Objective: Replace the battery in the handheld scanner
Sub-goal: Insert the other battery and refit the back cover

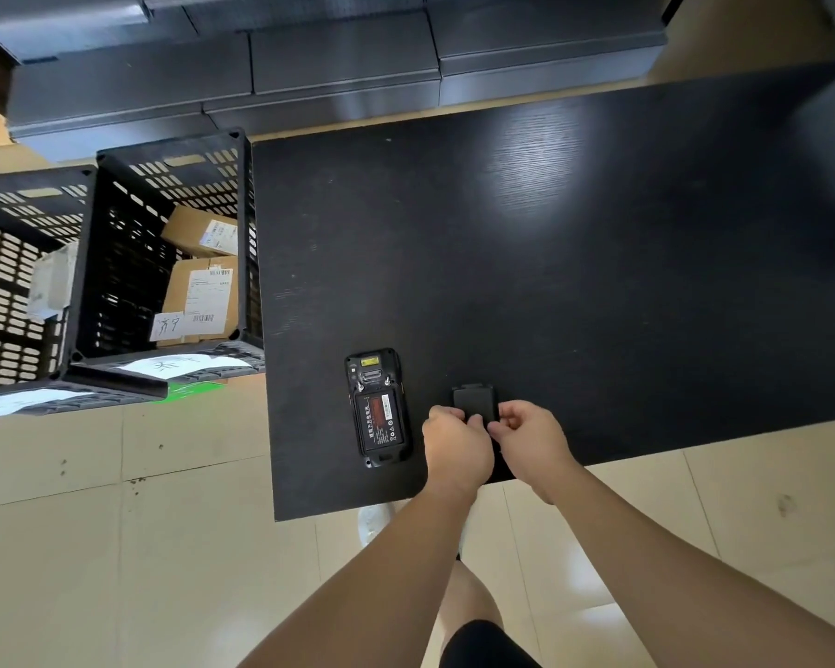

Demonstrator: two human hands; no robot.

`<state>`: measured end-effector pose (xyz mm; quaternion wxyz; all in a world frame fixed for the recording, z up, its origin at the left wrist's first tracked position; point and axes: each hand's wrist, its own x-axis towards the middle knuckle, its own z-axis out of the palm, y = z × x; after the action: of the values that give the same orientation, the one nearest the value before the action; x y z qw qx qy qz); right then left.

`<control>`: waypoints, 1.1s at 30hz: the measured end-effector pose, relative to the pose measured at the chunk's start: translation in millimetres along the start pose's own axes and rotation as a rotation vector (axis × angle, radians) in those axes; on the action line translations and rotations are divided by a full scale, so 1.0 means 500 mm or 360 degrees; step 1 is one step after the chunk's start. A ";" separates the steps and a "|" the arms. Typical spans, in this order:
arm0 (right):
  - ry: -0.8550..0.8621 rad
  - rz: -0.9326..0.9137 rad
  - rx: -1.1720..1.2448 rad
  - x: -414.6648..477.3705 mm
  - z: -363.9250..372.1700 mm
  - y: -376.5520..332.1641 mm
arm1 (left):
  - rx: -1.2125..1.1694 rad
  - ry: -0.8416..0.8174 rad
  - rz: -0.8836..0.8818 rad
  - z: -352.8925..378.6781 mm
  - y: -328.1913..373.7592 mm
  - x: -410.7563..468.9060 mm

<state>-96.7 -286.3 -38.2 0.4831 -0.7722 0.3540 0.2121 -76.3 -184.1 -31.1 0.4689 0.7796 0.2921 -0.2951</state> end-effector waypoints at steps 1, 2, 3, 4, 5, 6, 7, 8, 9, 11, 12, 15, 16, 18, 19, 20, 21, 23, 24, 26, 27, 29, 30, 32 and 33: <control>-0.0032 0.0008 0.0028 0.000 -0.003 -0.001 | 0.0010 0.0034 0.0043 0.001 0.000 0.001; -0.0065 0.0015 0.0057 -0.001 -0.006 -0.003 | -0.0003 0.0064 0.0076 0.000 -0.001 0.002; -0.0095 0.0017 0.0078 -0.003 -0.009 -0.007 | -0.0005 0.0085 0.0096 -0.005 0.001 0.000; -0.0124 0.0011 0.0082 -0.004 -0.013 -0.012 | -0.0009 0.0093 0.0113 -0.011 0.002 -0.001; -0.0154 0.0001 0.0081 -0.006 -0.016 -0.018 | -0.0008 0.0077 0.0133 -0.019 0.003 -0.001; -0.0186 -0.0010 0.0081 -0.007 -0.020 -0.026 | -0.0015 0.0050 0.0160 -0.027 0.002 0.000; -0.0218 -0.0021 0.0083 -0.009 -0.022 -0.037 | -0.0034 0.0026 0.0191 -0.039 0.003 -0.002; -0.0245 -0.0034 0.0082 -0.012 -0.022 -0.049 | -0.0079 0.0020 0.0224 -0.053 0.007 -0.005; -0.0262 -0.0051 0.0082 -0.015 -0.021 -0.064 | -0.0144 0.0032 0.0245 -0.069 0.010 -0.008; -0.0277 -0.0105 0.0080 -0.021 -0.010 -0.096 | -0.0225 0.0091 0.0271 -0.108 0.014 -0.007; -0.0274 -0.0142 0.0070 -0.025 0.000 -0.112 | -0.0239 0.0121 0.0280 -0.130 0.015 -0.005; -0.0274 -0.0252 0.0051 -0.038 0.039 -0.155 | -0.0293 0.0212 0.0309 -0.199 0.009 0.003; -0.0282 -0.0281 0.0062 -0.042 0.054 -0.165 | -0.0301 0.0245 0.0312 -0.220 0.003 0.007; -0.0293 -0.0320 0.0067 -0.045 0.083 -0.175 | -0.0305 0.0281 0.0299 -0.253 -0.011 0.017; -0.0289 -0.0329 0.0049 -0.045 0.097 -0.177 | -0.0290 0.0292 0.0291 -0.265 -0.021 0.023; -0.0279 -0.0334 0.0014 -0.045 0.109 -0.176 | -0.0264 0.0304 0.0291 -0.274 -0.030 0.028; -0.0266 -0.0337 -0.0025 -0.044 0.120 -0.173 | -0.0238 0.0315 0.0292 -0.280 -0.039 0.033; -0.0247 -0.0341 -0.0056 -0.039 0.137 -0.164 | -0.0210 0.0317 0.0292 -0.285 -0.055 0.039; -0.0245 -0.0339 -0.0051 -0.036 0.144 -0.158 | -0.0201 0.0316 0.0290 -0.286 -0.062 0.042; -0.0234 -0.0341 -0.0036 -0.030 0.153 -0.150 | -0.0193 0.0307 0.0293 -0.285 -0.074 0.049; -0.0228 -0.0343 -0.0040 -0.027 0.155 -0.145 | -0.0193 0.0297 0.0291 -0.284 -0.079 0.052; -0.0226 -0.0345 -0.0050 -0.022 0.159 -0.138 | -0.0194 0.0280 0.0288 -0.283 -0.085 0.057; -0.0226 -0.0345 -0.0051 -0.019 0.159 -0.134 | -0.0194 0.0272 0.0291 -0.283 -0.088 0.059; -0.0216 -0.0356 -0.0070 -0.015 0.160 -0.126 | -0.0185 0.0261 0.0306 -0.282 -0.090 0.061; -0.0211 -0.0356 -0.0084 -0.013 0.160 -0.124 | -0.0174 0.0257 0.0318 -0.282 -0.089 0.062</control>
<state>-53.3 -194.8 -32.6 0.5056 -0.8036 0.2273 0.2166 -62.3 -33.9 -24.4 0.5128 0.7993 0.2653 -0.1669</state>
